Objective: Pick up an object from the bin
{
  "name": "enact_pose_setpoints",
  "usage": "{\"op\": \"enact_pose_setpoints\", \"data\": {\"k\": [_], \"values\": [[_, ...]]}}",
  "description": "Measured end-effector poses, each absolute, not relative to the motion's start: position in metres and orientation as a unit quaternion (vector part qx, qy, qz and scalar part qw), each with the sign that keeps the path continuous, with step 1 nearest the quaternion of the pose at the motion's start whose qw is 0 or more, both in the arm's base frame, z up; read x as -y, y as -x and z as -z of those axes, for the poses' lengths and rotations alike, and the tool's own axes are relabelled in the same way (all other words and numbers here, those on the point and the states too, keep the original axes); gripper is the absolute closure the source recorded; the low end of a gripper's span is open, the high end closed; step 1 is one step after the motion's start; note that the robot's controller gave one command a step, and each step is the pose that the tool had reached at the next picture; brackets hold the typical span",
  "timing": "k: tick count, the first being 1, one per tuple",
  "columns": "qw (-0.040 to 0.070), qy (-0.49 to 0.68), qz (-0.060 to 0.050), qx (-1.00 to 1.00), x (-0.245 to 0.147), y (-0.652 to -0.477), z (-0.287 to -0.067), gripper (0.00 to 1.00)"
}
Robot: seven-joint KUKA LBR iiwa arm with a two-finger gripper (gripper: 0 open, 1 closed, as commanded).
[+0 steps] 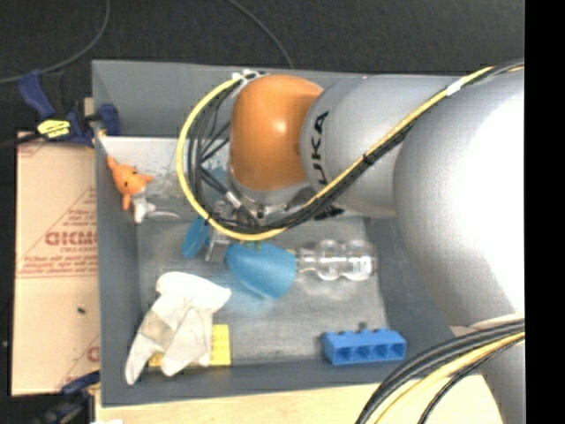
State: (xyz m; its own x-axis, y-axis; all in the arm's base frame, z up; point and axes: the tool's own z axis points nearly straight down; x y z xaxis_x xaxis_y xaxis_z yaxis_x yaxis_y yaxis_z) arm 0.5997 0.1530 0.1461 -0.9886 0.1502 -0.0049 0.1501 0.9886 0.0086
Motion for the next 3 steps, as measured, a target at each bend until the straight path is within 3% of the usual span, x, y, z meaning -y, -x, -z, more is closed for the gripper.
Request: {"op": "enact_pose_setpoints", "data": {"k": [1,2,3], "values": [[0.008,-0.072,-0.006,-0.997,-0.143,-0.631,-0.179,1.00],[0.003,-0.098,-0.005,-0.995,-0.149,-0.632,-0.250,1.00],[0.009,-0.105,-0.006,-0.994,-0.151,-0.631,-0.193,1.00]]}}
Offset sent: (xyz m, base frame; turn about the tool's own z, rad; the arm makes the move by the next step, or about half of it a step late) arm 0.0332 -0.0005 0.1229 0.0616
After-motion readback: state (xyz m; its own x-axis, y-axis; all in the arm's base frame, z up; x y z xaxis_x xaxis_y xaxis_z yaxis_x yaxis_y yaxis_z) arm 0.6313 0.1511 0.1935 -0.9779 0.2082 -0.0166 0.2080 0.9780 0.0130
